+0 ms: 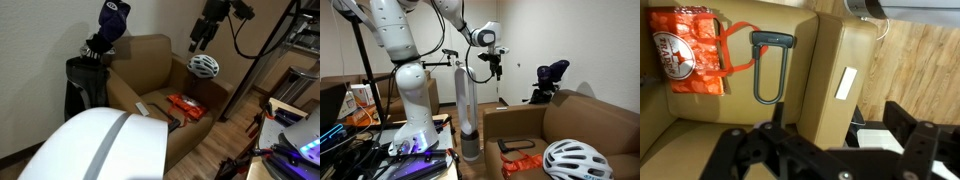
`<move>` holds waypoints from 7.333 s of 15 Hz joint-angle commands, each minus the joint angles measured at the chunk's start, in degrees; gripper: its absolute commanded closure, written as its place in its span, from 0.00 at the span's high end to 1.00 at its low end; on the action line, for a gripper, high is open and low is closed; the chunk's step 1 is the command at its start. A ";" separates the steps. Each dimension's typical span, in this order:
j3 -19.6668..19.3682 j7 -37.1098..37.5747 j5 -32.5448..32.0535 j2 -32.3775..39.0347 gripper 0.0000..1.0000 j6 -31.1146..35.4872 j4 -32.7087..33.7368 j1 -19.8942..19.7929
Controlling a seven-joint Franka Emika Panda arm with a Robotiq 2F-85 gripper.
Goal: Move the remote from the armrest to the top of the white object
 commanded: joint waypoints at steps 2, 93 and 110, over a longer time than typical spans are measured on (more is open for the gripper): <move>-0.51 0.15 0.91 2.85 1.00 2.75 2.03 0.45; -1.77 27.19 -12.01 34.33 0.36 -16.96 33.38 19.43; 1.21 8.77 -24.57 37.95 0.36 -35.13 51.45 29.22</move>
